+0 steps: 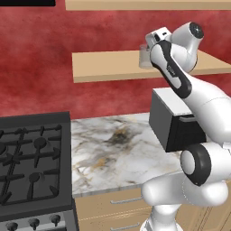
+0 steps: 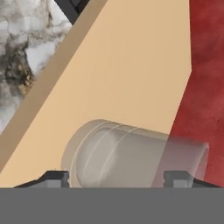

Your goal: There is a bowl on the dining counter. Grab a lemon wedge from the fridge and place it in the bowl. Then get the liquor bottle and glass cup from the cabinet and place them next to the bowl.

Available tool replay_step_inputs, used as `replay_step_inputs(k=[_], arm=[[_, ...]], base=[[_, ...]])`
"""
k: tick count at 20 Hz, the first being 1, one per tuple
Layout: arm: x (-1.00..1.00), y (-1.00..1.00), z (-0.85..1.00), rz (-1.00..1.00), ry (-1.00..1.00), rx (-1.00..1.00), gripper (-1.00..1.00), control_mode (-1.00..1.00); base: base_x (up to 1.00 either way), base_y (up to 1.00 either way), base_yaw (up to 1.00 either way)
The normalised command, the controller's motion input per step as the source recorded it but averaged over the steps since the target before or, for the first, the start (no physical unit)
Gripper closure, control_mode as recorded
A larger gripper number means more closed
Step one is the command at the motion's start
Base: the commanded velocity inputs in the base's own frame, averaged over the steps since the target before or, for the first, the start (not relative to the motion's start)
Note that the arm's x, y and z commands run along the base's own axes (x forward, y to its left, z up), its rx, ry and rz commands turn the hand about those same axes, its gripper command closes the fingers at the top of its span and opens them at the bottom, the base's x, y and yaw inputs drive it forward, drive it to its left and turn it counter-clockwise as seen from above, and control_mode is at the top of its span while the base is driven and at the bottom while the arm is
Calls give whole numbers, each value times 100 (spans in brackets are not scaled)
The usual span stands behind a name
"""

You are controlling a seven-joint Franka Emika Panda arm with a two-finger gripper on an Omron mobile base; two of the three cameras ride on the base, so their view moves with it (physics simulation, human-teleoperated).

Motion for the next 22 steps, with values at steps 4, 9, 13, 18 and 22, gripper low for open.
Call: replay_step_inputs(k=[4, 9, 13, 18, 22], arm=[[0, 0, -4, 0, 1, 0, 100, -100], [-13, 0, 0, 0, -3, 0, 100, -100], [-52, 0, 0, -2, -24, 0, 100, -100], [-98, 0, 0, -11, -39, 1, 100, -100], [-100, 0, 28, -13, -24, 5, 100, -100]], base=[[0, 0, 0], [0, 0, 0], [0, 0, 0], [0, 0, 0], [0, 0, 0]])
